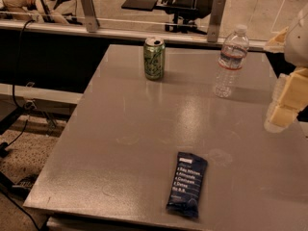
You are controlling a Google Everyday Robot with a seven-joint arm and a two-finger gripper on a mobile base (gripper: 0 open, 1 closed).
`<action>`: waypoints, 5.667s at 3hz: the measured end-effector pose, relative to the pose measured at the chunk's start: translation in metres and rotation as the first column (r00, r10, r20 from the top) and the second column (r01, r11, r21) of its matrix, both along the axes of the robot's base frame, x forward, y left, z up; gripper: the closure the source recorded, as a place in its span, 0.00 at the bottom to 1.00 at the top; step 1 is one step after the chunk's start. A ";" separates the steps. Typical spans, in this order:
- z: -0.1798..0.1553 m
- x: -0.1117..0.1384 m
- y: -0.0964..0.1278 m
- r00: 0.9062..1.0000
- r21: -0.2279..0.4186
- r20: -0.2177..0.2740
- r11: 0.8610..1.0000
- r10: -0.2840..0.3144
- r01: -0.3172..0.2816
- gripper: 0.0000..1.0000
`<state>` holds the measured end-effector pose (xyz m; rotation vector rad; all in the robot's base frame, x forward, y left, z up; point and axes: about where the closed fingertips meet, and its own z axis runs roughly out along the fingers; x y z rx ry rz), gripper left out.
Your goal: Move rxbar blueberry near green can
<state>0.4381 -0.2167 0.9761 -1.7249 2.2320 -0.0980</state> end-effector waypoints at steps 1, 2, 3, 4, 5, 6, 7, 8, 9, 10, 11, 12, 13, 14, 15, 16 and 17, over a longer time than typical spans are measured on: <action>0.002 0.000 0.000 1.000 0.001 0.003 1.000 0.003 -0.003 0.00; -0.004 -0.009 0.022 0.989 0.021 -0.022 0.989 0.144 -0.143 0.00; -0.019 -0.023 0.044 0.952 0.034 -0.036 0.952 0.304 -0.303 0.00; -0.036 -0.042 0.070 0.891 0.046 -0.016 0.891 0.454 -0.453 0.00; -0.068 -0.073 0.112 0.745 0.007 -0.004 0.745 0.667 -0.667 0.00; -0.093 -0.092 0.133 0.600 -0.020 -0.023 0.600 0.800 -0.800 0.00; -0.116 -0.103 0.148 0.437 -0.031 -0.061 0.436 0.897 -0.899 0.00; -0.133 -0.103 0.154 0.335 -0.040 -0.104 0.333 0.936 -0.942 0.00; -0.141 -0.100 0.155 0.285 -0.052 -0.148 0.280 0.947 -0.959 0.00; -0.148 -0.097 0.151 0.258 -0.064 -0.200 0.250 0.945 -0.966 0.01; -0.152 -0.096 0.148 0.246 -0.058 -0.226 0.239 0.943 -0.969 0.23; -0.151 -0.096 0.145 0.236 -0.052 -0.238 0.230 0.942 -0.972 0.46; -0.148 -0.095 0.144 0.235 -0.050 -0.238 0.230 0.942 -0.972 0.69; -0.143 -0.092 0.144 0.260 -0.042 -0.236 0.258 0.936 -0.965 0.93; -0.132 -0.084 0.148 0.329 -0.029 -0.225 0.331 0.917 -0.943 1.00; -0.109 -0.049 0.163 0.472 -0.012 -0.195 0.479 0.860 -0.878 1.00; -0.082 0.001 0.186 0.645 0.040 -0.144 0.656 0.750 -0.754 1.00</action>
Offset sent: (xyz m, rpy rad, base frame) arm -0.0192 0.0419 -0.0168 0.0353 0.0940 0.3071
